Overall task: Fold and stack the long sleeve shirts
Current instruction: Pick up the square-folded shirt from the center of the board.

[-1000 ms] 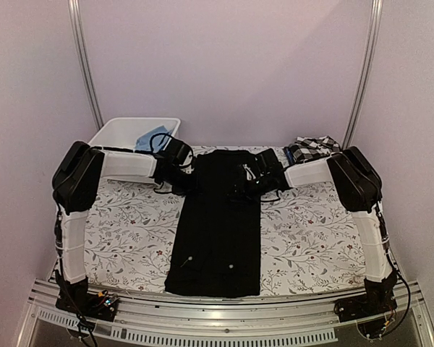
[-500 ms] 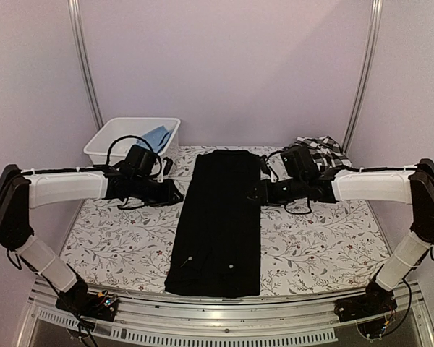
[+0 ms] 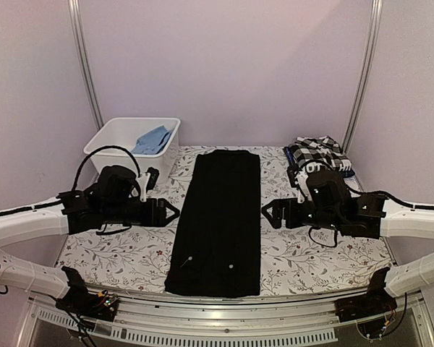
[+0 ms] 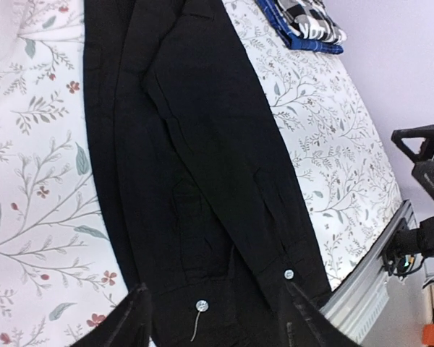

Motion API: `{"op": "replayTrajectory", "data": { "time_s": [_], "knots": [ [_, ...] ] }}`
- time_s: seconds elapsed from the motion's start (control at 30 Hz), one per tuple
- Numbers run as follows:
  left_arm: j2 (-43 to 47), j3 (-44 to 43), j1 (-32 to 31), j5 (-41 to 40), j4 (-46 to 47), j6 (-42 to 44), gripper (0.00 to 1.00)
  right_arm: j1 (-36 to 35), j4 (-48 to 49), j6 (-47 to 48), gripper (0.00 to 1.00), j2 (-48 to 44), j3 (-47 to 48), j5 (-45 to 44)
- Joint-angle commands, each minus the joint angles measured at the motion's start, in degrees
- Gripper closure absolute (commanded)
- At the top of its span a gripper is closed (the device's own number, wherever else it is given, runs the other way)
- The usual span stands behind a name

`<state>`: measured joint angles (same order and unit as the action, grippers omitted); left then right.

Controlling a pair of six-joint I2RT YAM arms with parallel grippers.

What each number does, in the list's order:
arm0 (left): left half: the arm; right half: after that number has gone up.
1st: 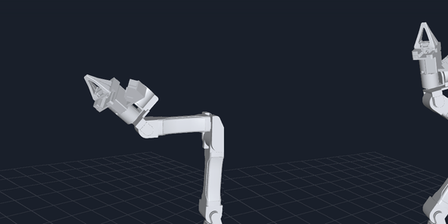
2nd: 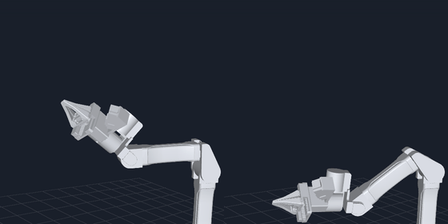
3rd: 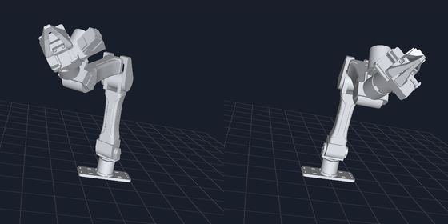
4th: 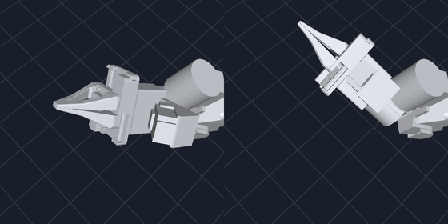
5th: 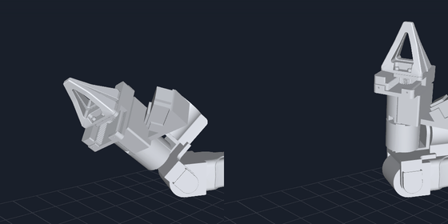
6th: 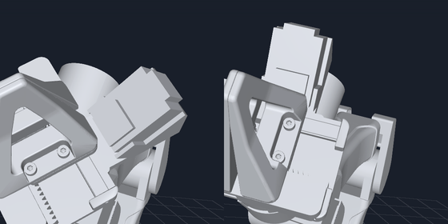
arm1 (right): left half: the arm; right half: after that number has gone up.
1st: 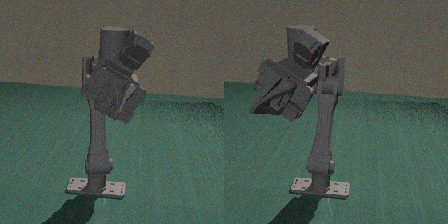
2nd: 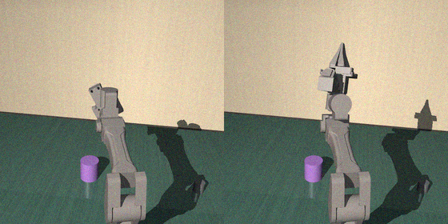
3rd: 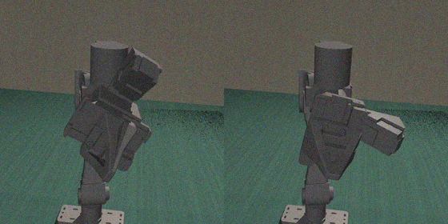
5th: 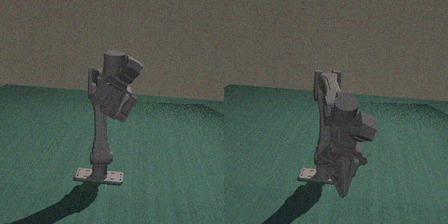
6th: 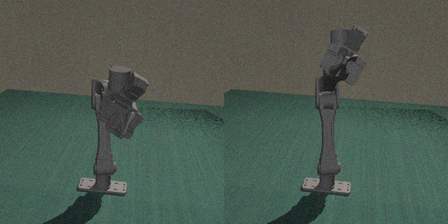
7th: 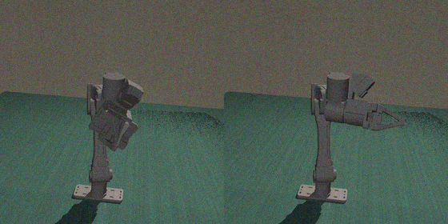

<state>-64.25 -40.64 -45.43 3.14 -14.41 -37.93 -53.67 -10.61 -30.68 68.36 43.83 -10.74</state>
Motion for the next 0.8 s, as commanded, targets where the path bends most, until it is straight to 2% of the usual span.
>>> {"op": "replayTrajectory", "data": {
  "time_s": [0.0,0.1,0.23,0.4,0.47,0.6,0.77],
  "knots": [
    [6.52,2.52,-0.71,-7.37,-3.45,-2.26,0.04,0.31,-2.3,-3.47,0.01,-8.19,-4.21,-11.14],
    [12.56,4.51,-0.57,-11.17,-4.48,-4.86,0.0,0.4,-3.71,-6.04,0.01,-12.1,-6.73,-13.26],
    [20.86,7.82,-0.2,-18.12,-6.59,-8.63,0.0,0.4,-4.33,-7.09,0.01,-14.22,-9.28,-7.78],
    [29.76,13.72,0.36,-17.7,-4.34,-11.69,0.0,0.41,-3.11,-8.57,0.01,-14.67,-12.21,-2.27],
    [28.59,13.88,0.46,-18.12,-6.6,-13.04,0.0,0.41,-1.11,-10.4,0.01,-15.64,-14.64,-0.1],
    [20.67,12.07,0.42,-15.47,-10.58,-13.16,0.0,0.41,4.51,-16.67,0.01,-16.5,-18.68,4.93],
    [14.26,13.23,0.28,-8.97,-5.85,-10.65,0.0,0.32,3.61,-21.75,0.01,-11.51,-17.37,8.42]
  ]
}}
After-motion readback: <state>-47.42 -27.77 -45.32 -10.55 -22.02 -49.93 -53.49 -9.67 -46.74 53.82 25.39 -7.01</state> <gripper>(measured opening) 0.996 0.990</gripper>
